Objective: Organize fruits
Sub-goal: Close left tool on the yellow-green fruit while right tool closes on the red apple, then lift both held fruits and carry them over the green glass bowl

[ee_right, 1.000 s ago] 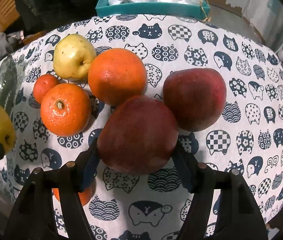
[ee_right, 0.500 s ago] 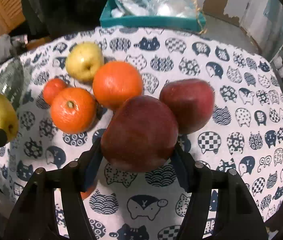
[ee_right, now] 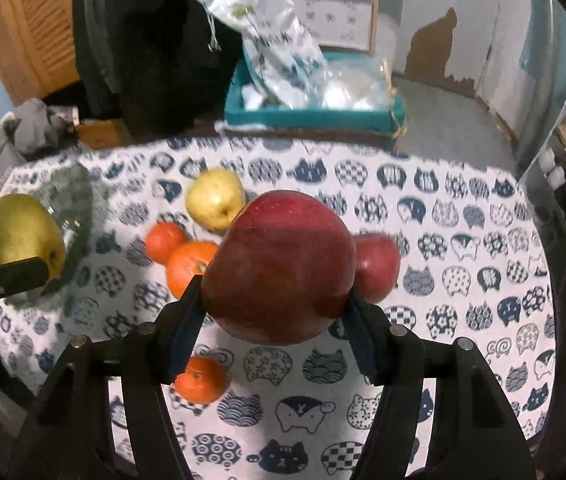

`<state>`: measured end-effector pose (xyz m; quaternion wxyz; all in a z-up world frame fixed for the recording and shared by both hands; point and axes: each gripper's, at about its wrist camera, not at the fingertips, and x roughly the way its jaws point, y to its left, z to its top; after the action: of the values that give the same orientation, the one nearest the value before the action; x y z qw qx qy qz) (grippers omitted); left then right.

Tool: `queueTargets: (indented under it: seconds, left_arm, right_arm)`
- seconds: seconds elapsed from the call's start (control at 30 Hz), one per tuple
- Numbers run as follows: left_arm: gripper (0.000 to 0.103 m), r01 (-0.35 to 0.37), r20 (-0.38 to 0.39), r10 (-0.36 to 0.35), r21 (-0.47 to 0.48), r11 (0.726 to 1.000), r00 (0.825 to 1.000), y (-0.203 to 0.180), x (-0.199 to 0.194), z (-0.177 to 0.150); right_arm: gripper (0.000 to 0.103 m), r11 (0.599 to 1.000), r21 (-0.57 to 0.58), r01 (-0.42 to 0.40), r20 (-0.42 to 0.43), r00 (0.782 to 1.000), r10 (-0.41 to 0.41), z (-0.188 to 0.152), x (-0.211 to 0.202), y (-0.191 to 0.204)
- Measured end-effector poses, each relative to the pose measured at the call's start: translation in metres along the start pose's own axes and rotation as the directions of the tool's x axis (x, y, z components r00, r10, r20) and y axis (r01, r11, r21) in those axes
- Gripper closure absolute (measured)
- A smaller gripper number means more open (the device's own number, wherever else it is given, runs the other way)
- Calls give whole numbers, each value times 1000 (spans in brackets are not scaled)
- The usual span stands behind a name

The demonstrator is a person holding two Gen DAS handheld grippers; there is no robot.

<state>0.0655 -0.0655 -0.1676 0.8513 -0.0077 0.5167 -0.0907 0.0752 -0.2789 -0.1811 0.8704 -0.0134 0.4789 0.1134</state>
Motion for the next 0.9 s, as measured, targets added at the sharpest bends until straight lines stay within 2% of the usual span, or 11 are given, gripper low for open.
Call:
queueTargets:
  seconds: [0.27,0.57,0.9]
  left_arm:
    - [24,-11,105,10,3,1000,994,9,-40,7]
    - [24,-31,199,34,-16,999,979,25,-74,15]
    - [24,-78,254,89,-54,995,963,52,-95,13]
  right_arm:
    - [38,1000,-27,-13,119,993,16,17,-35,13]
    - [38,996,-83,-35,248,967,55,34,-71,37]
    - [38,988,-132,-85,297,947,121,50,-93,69]
